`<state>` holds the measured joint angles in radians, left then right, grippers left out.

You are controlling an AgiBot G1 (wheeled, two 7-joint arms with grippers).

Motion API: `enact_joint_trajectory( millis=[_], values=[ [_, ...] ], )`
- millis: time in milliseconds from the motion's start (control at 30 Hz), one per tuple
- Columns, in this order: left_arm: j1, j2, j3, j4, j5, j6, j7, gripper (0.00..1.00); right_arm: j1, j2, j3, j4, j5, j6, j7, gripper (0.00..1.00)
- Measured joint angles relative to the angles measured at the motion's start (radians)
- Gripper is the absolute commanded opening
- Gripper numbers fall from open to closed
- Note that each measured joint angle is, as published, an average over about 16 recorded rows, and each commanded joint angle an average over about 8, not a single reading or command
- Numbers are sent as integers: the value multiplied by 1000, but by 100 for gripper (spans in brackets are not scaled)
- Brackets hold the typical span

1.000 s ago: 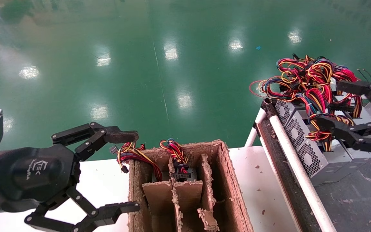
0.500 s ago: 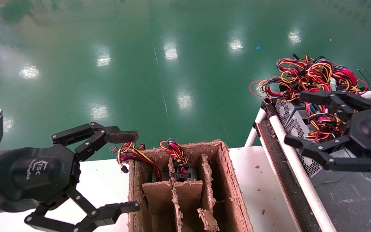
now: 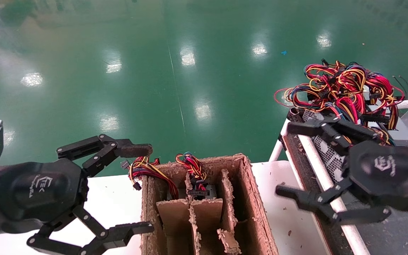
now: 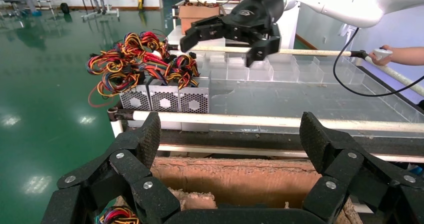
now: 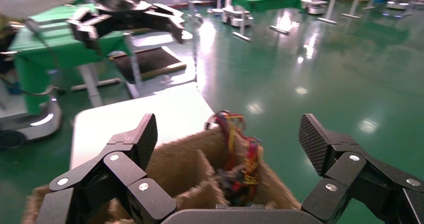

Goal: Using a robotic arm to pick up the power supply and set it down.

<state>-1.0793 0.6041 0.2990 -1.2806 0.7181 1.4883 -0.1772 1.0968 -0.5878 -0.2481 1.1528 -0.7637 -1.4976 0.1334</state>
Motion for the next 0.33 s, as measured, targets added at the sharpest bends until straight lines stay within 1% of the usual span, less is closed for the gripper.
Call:
enact_joint_trajectory(
  millis=[100,333],
  values=[
    [0,0,0,0,0,0,0,100,-6,-7,-9,38,10,1,16,100],
    [0,0,0,0,0,0,0,100,-14,-15,-20,83,21,1,34,100]
  ],
)
